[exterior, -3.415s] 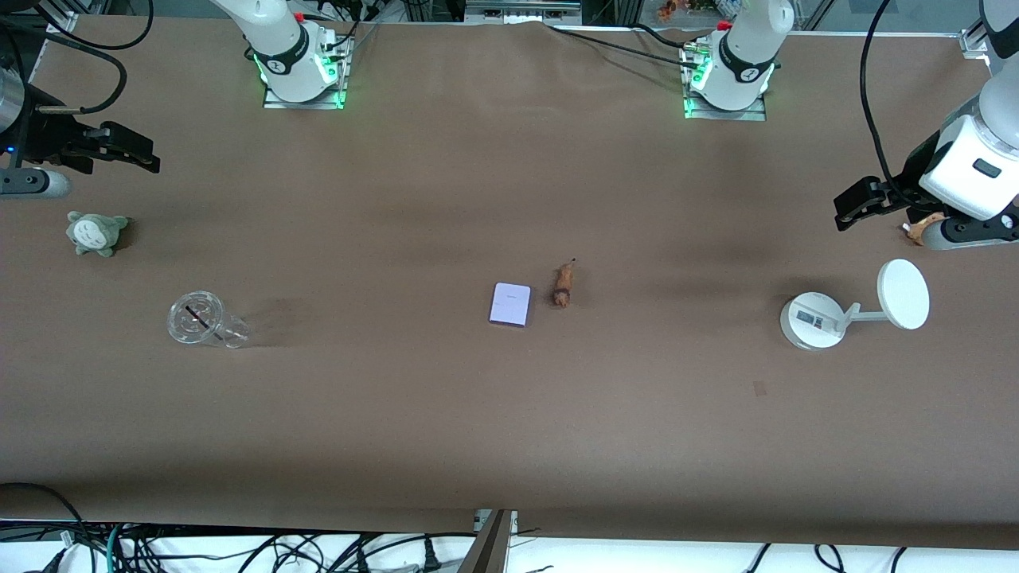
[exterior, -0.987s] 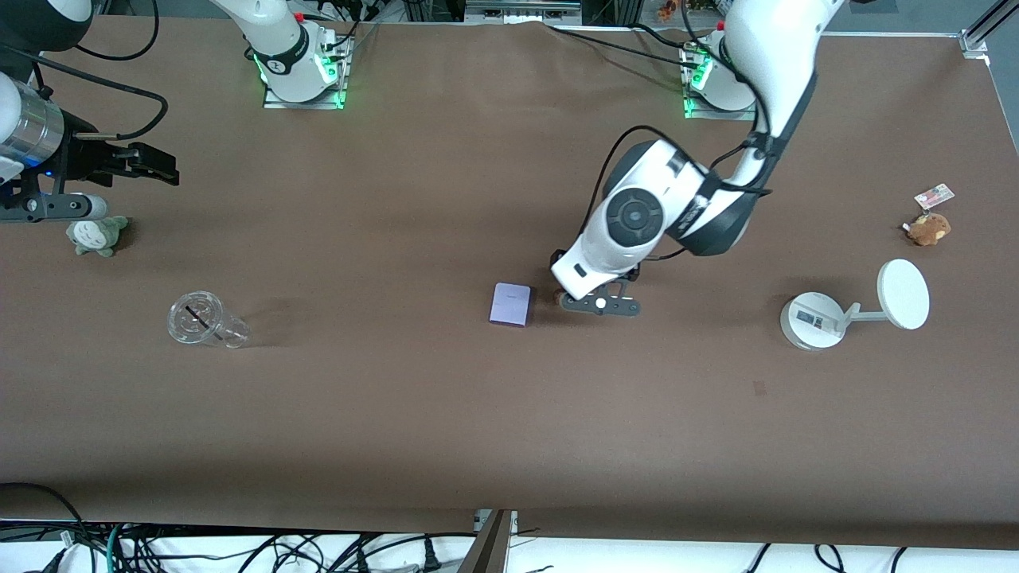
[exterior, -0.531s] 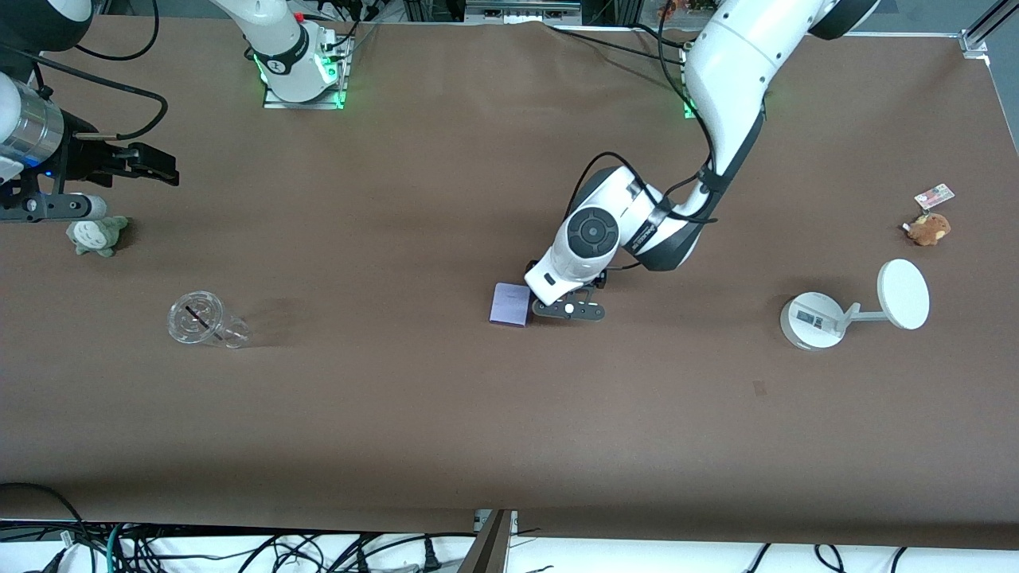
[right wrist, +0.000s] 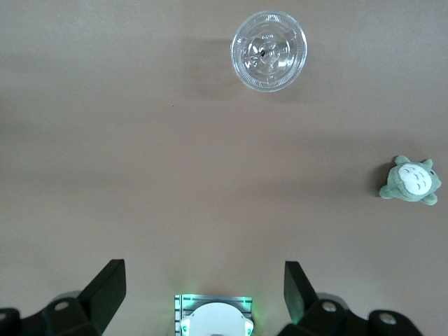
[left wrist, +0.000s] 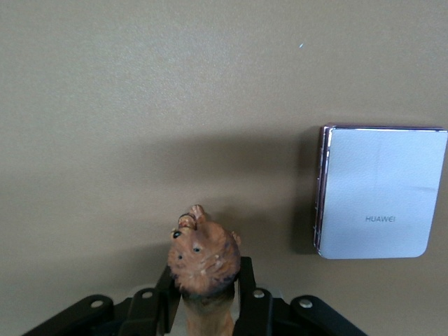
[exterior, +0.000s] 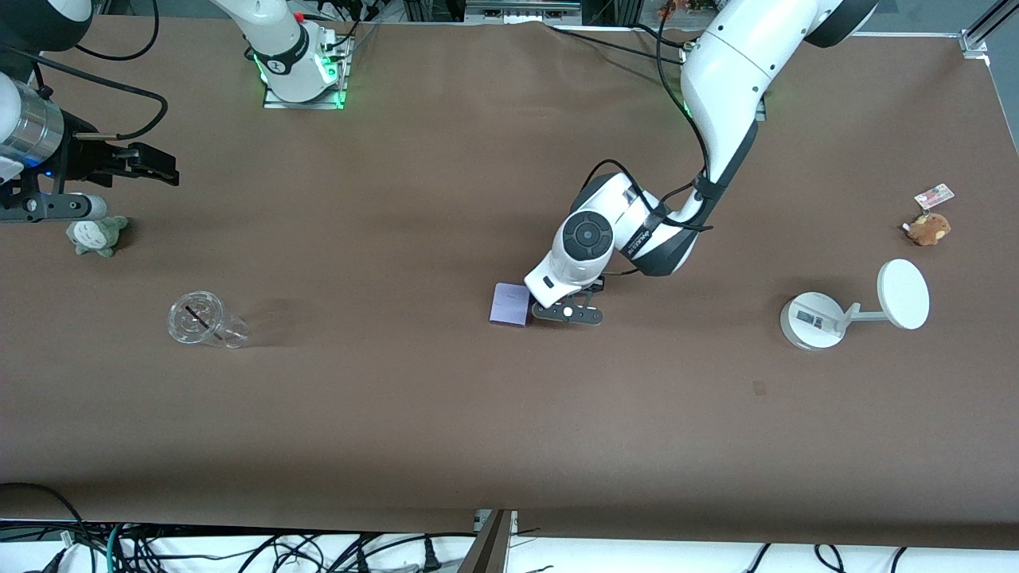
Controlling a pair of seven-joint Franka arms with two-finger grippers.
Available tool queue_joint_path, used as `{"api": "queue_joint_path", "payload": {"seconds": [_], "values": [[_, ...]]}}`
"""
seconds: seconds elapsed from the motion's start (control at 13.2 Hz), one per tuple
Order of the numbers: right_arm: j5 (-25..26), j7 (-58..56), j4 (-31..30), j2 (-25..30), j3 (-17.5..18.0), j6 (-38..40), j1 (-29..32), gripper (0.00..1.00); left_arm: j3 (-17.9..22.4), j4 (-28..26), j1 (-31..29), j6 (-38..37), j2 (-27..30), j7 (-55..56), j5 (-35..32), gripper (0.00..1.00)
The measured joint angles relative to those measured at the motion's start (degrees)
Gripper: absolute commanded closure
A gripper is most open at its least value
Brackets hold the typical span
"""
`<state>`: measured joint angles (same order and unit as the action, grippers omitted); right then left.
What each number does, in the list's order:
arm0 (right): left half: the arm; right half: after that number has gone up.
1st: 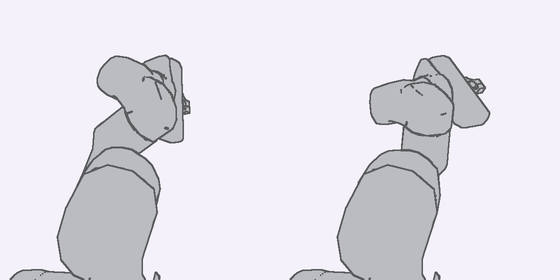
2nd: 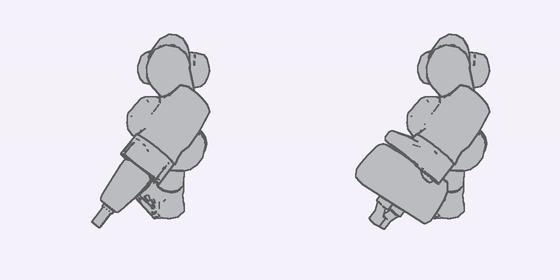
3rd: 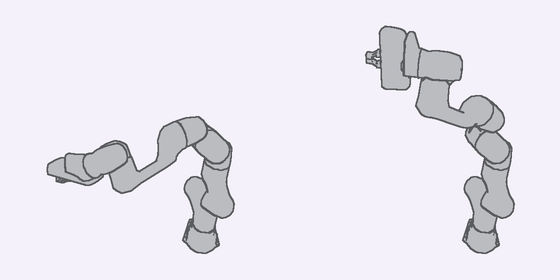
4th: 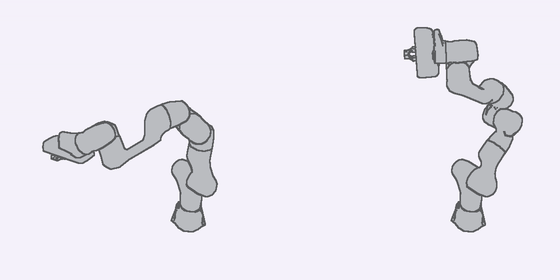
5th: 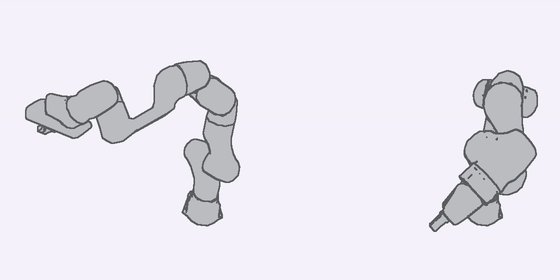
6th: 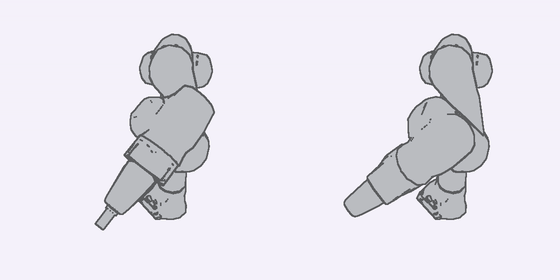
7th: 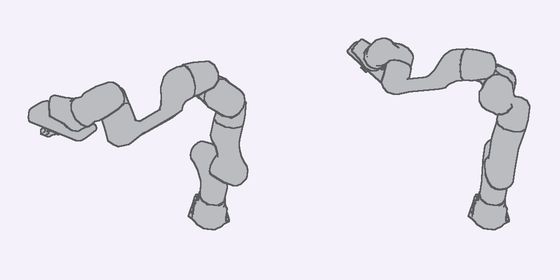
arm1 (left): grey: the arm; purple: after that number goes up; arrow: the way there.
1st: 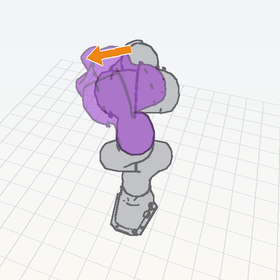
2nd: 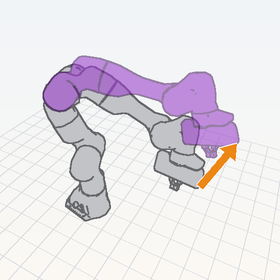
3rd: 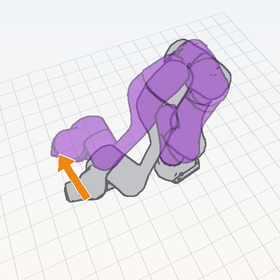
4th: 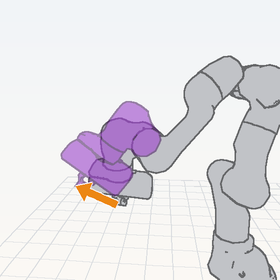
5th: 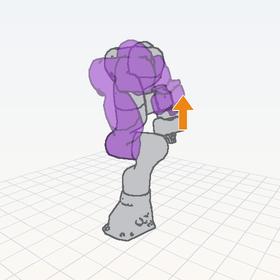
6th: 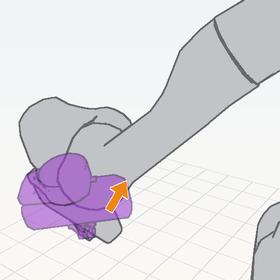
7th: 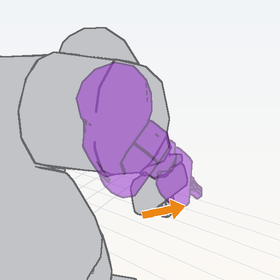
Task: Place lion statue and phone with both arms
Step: 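Carry the statue toward the white lamp while the right gripper reaches out, then set the statue beside the lamp while the right gripper reaches the phone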
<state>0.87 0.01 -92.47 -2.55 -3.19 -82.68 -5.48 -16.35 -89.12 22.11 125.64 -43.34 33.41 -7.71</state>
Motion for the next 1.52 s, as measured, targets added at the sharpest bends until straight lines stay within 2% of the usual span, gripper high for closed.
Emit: {"api": "queue_joint_path", "payload": {"seconds": [0.15, 0.3, 0.53, 0.76, 0.91, 0.99, 1.29, 1.52], "values": [[0.0, 0.0, 0.0, 0.0, 0.0, 0.0, 0.0, 0.00, 0.5, 1.3, -0.4, -4.6, 1.1, -0.6, -0.1, 0.85], [0.0, 0.0, 0.0, 0.0, 0.0, 0.0, 0.0, 0.00, 1.1, 2.4, -3.2, -12.2, 4.4, -5.5, -0.3, 0.85], [0.0, 0.0, 0.0, -0.3, 0.2, -0.3, -0.6, 0.00, 1.5, 2.5, -12.8, -20.2, 9.8, -17.8, -0.3, 0.85], [-1.3, 4.9, 0.0, -1.7, 0.4, -2.5, -3.4, 0.00, 1.6, 1.9, -20.5, -22.2, 11.1, -22.9, -2.8, 0.84], [-3.9, 10.3, 0.0, -3.4, 0.6, -5.6, -6.0, 0.00, 1.6, -0.3, -23.7, -20.8, 10.9, -23.6, -8.5, 0.84], [-4.7, 12.3, 0.0, -4.5, 0.7, -7.8, -7.6, 0.00, 1.6, -2.2, -25.2, -17.8, 10.7, -23.7, -10.5, 0.84], [-5.1, 22.2, -0.1, -10.9, 0.9, -18.2, -15.0, 0.00, 1.6, -10.1, -29.4, -5.3, 10.0, -25.8, -11.4, 0.81], [-5.1, 29.4, 0.0, -18.4, 1.0, -27.5, -21.0, 0.00, 1.6, -14.3, -29.9, -0.1, 9.9, -25.9, -11.4, 0.66]]}}
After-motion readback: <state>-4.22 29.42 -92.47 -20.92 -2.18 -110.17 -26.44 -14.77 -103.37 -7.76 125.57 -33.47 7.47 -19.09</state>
